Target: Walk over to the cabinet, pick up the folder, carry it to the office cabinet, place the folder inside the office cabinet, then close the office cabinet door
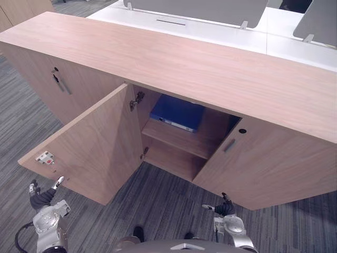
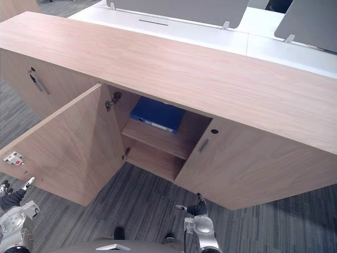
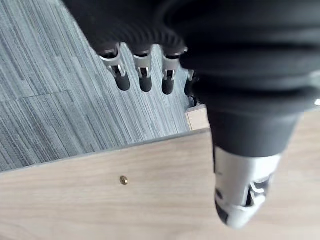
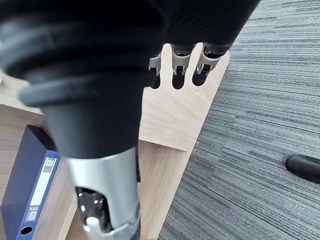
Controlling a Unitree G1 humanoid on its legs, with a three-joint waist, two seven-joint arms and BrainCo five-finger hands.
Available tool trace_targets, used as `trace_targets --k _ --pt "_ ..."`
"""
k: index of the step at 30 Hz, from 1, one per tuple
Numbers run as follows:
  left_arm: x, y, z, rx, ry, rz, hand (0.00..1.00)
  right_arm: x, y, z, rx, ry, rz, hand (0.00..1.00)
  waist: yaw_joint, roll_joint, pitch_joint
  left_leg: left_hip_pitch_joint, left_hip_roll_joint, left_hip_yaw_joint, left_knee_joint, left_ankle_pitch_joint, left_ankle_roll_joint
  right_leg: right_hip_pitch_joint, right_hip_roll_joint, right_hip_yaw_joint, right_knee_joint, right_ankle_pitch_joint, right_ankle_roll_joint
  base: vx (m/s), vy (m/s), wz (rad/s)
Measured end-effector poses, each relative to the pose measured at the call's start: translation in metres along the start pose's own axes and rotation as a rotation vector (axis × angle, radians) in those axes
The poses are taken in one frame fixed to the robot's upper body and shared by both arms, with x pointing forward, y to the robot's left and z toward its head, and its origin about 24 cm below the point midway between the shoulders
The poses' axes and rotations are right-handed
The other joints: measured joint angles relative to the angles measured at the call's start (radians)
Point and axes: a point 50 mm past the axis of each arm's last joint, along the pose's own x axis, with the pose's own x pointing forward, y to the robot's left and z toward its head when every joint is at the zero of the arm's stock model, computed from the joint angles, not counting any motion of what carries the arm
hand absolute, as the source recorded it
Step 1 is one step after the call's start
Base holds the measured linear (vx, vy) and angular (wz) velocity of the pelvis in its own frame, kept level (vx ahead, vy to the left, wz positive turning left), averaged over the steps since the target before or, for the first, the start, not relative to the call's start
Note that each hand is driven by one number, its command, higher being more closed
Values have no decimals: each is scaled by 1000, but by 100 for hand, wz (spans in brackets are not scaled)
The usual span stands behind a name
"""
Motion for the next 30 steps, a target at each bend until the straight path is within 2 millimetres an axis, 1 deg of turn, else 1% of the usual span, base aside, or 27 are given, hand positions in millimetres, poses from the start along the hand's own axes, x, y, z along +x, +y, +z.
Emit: trace_targets --k 2,5,9,13,17,21,23,24,27,28,30 --pt "1 -7 12 15 -55 -43 0 0 0 -1 -1 2 2 0 6 -3 -1 3 2 5 0 0 0 0 3 9 0 1 -2 -46 -6 -8" --pt "2 -14 18 35 -83 -84 0 -1 1 -4 -5 16 5 0 3 -3 -1 5 6 8 0 1 -1 -1 6 14 0 2 -5 -41 -15 -4" --pt "-1 -20 14 51 -73 -125 0 -3 0 -12 -12 46 18 0 6 -4 -1 5 11 11 0 1 -3 -2 10 19 0 3 -5 -8 -5 -1" --pt "-5 -20 8 70 -57 -143 0 -2 2 -11 -29 49 31 0 17 -4 -1 4 13 28 0 1 -3 -13 13 44 0 8 -9 -19 -4 -12" --pt "-13 -19 1 98 -45 -176 0 -3 2 -13 -31 54 31 0 18 -8 -2 6 11 37 0 1 -3 -16 13 69 -2 15 -10 -15 3 -7" --pt "-27 -20 -10 127 -23 -228 0 -4 2 -14 -31 56 31 0 20 -9 -3 8 10 44 0 2 -2 -16 13 82 -5 20 -10 -41 1 -5" --pt "-40 -24 -23 134 18 -270 0 -4 1 -16 -31 61 31 0 26 -9 -3 8 10 57 0 2 -1 -17 13 96 -5 20 -12 -69 0 -13" --pt "-43 -26 -26 137 28 -286 0 -5 1 -16 -32 63 30 0 27 -9 -3 8 9 58 0 3 -1 -17 13 98 -5 19 -12 -59 1 -6" --pt "-68 -39 -51 162 129 -409 0 -7 2 -20 -32 75 32 0 27 -7 -3 6 7 67 0 2 -4 -27 14 134 -5 19 -8 -50 9 -5" --pt "-70 -40 -53 165 139 -420 0 -7 2 -20 -32 75 32 0 27 -7 -4 6 7 68 0 3 -5 -30 15 139 -5 19 -8 -33 15 -8" --pt "-84 -50 -70 187 212 -504 0 -7 2 -21 -34 79 33 0 25 -4 -4 5 7 89 0 6 -4 -46 22 187 -6 24 -3 -42 16 -17"
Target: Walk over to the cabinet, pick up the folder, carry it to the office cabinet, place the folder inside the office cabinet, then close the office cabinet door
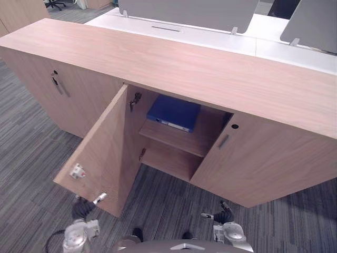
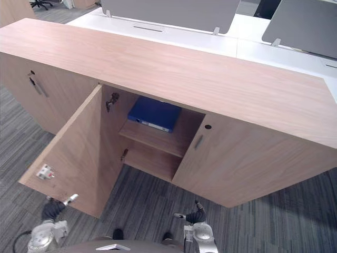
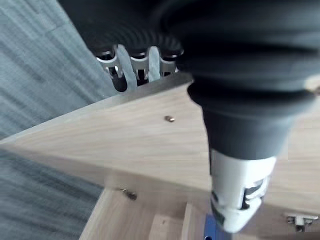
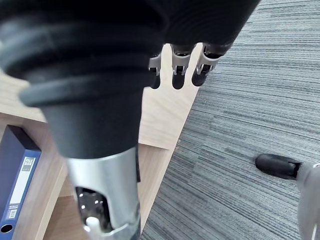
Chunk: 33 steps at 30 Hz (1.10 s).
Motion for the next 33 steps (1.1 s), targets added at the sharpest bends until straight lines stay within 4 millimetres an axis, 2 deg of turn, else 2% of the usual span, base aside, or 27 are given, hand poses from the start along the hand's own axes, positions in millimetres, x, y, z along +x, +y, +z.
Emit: trace_targets --k 4,6,9,12,15,17,19,21,25,31,33 --pt "0 -28 -15 52 73 -136 0 0 4 1 -15 1 14 0 -24 8 -6 16 0 53 0 -5 1 -9 3 59 -17 18 10 -46 24 -46" --pt "-4 -48 -25 113 111 -234 0 -1 7 -1 -29 12 28 0 -47 19 -16 21 0 101 0 -13 3 -27 8 111 -31 37 14 -54 31 -64" --pt "-3 -71 -25 150 117 -318 0 -2 9 -4 -27 22 33 0 -73 31 -23 25 1 159 0 -23 -1 -48 18 180 -41 53 15 -42 25 -60" --pt "0 -85 -18 192 97 -376 0 -4 11 -7 -25 30 38 0 -92 33 -29 37 6 206 0 -34 -5 -57 28 225 -54 65 16 -26 -4 -53" --pt "7 -100 -5 210 52 -426 0 -6 16 -9 -41 32 58 0 -122 33 -41 38 10 263 0 -48 -11 -80 41 281 -60 77 16 7 -15 -63" --pt "15 -112 12 222 -3 -454 0 -6 18 -7 -46 27 64 0 -136 35 -44 38 10 305 2 -57 -17 -99 50 323 -66 92 18 25 -17 -57" --pt "20 -118 25 227 -45 -459 0 -5 18 -7 -45 24 65 0 -145 38 -48 37 10 329 7 -65 -20 -110 54 344 -70 109 22 35 -13 -41" --pt "27 -122 39 231 -88 -454 0 -6 18 -7 -45 26 64 0 -166 42 -51 37 9 333 7 -66 -16 -108 54 345 -82 118 22 33 -16 -14" --pt "42 -127 65 241 -154 -410 0 -6 17 -7 -46 27 63 0 -182 46 -54 36 7 334 7 -74 -16 -109 54 344 -85 118 22 7 -4 -1" --pt "56 -124 95 261 -226 -341 0 -5 17 -6 -42 18 61 0 -202 46 -54 31 3 326 7 -78 -14 -111 46 330 -86 115 20 -19 -10 4" --pt "62 -125 105 274 -240 -322 0 -5 16 -4 -37 11 57 0 -219 47 -54 25 2 308 7 -76 -12 -111 40 308 -86 110 17 -64 -30 23"
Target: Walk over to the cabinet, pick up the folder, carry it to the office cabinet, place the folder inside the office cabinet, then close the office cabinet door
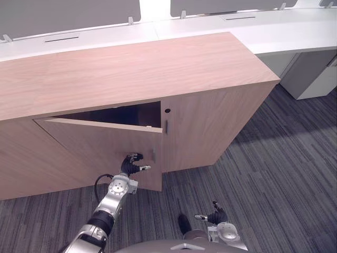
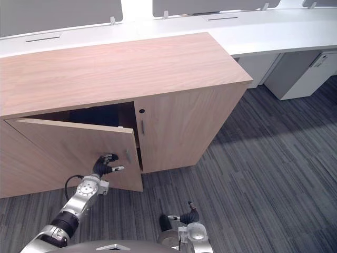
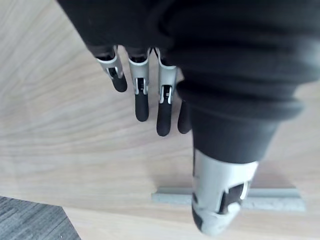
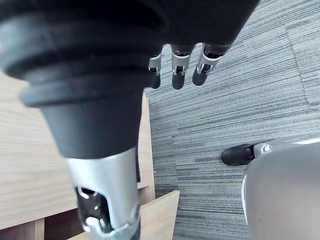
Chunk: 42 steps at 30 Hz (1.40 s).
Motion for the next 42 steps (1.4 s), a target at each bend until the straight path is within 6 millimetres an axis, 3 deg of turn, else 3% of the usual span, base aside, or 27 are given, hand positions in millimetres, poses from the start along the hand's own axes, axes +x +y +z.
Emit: trace_targets --k 5,10,12,15,19,21,26,32,42 --pt "5 -1 9 3 -22 3 0 0 -6 -2 3 7 -20 0 -16 1 -1 -10 3 -43 0 8 4 12 -5 -48 0 -11 -4 -33 -33 27" --pt "-2 -3 5 -18 -29 -1 0 -1 -12 -10 15 38 -41 0 -4 -8 3 -35 9 -93 49 -3 1 27 -5 -72 0 -16 -4 -10 -42 19" --pt "-12 -4 -9 -49 1 0 0 -1 -13 -14 23 62 -47 0 16 -18 10 -65 14 -230 106 -19 -2 29 -6 -73 0 -15 -5 -30 -77 9" --pt "-28 -6 -38 -92 94 -4 0 0 -15 -19 33 87 -57 0 39 -22 13 -94 17 -303 161 -49 -8 30 -5 -72 0 -11 -5 -61 -49 8" --pt "-51 2 -79 -110 238 23 0 0 -15 -21 41 103 -60 0 67 -31 19 -83 16 -287 164 -72 -20 30 -5 -42 -6 -6 -4 -101 -8 -19" --pt "-70 9 -113 -110 388 47 0 1 -16 -21 45 106 -63 0 66 -30 16 -71 13 -282 161 -85 -23 22 -4 -16 -7 -12 -1 -128 -10 -34" --pt "-97 16 -153 -90 584 82 0 -1 -17 -34 41 164 -65 0 83 -35 10 -57 8 -285 141 -85 -23 17 4 8 -7 -12 -1 -22 -17 -17" --pt "-117 23 -173 -99 689 125 0 -3 -17 -44 65 224 -62 0 109 -45 1 -45 10 -286 147 -86 -7 25 14 9 0 -1 -1 52 -8 -7" --pt "-126 33 -182 -130 742 188 0 -2 -16 -45 73 248 -59 0 127 -56 -7 -24 -8 -316 149 -89 6 55 -6 -24 -1 -15 -6 -41 -9 7"
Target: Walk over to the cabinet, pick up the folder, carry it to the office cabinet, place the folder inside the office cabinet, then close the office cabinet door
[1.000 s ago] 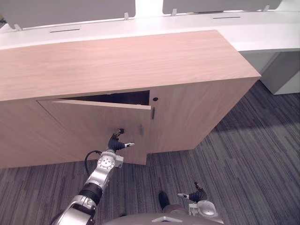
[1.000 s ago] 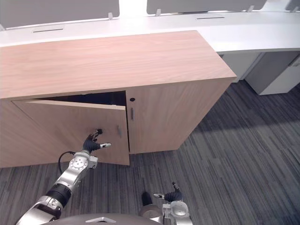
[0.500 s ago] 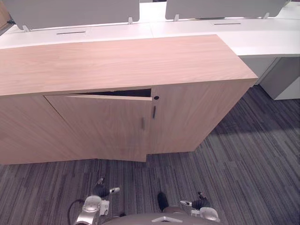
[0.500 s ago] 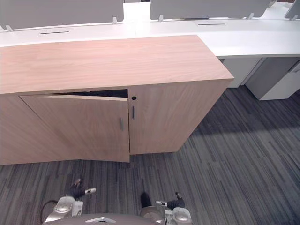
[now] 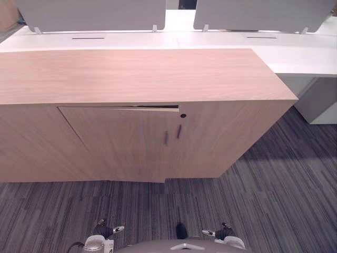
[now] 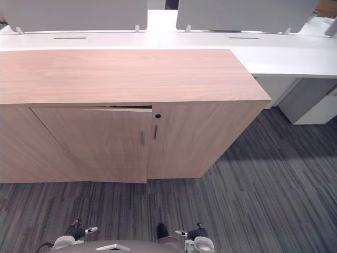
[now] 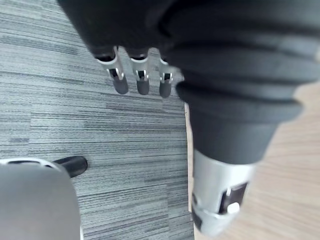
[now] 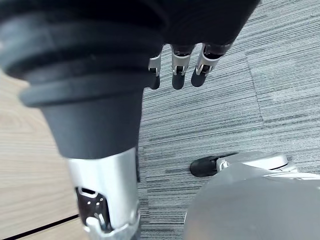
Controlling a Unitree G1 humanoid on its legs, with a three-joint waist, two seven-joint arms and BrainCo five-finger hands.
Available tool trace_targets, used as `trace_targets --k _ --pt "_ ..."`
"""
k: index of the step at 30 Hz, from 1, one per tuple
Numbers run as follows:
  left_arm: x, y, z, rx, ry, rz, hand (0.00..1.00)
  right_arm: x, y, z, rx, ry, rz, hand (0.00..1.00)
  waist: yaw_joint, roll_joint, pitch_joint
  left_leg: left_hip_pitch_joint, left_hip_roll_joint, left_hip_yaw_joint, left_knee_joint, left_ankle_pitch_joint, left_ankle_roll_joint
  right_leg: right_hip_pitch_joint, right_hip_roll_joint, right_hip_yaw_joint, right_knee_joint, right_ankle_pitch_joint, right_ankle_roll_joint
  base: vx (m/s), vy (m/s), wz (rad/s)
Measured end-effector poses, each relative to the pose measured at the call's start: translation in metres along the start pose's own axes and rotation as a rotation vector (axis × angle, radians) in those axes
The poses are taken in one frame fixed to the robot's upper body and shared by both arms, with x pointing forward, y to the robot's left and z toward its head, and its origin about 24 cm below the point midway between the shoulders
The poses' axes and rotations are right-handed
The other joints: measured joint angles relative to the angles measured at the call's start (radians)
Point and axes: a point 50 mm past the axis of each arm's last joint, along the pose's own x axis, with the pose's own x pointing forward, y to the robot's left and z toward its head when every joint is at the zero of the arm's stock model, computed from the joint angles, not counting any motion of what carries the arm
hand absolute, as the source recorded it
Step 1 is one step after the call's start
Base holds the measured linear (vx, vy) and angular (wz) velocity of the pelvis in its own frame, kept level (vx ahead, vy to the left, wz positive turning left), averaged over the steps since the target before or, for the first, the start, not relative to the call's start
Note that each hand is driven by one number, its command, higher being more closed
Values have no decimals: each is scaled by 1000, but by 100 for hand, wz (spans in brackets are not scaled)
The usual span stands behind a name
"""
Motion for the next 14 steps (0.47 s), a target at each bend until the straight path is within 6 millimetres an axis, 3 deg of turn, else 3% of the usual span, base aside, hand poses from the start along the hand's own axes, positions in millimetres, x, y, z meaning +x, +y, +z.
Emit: trace_targets --k 14 --pt "0 4 -3 -36 12 14 0 -1 -1 -12 14 64 5 0 21 -17 -11 23 -15 -28 -3 6 5 36 -18 -32 0 -5 7 -24 -14 6"
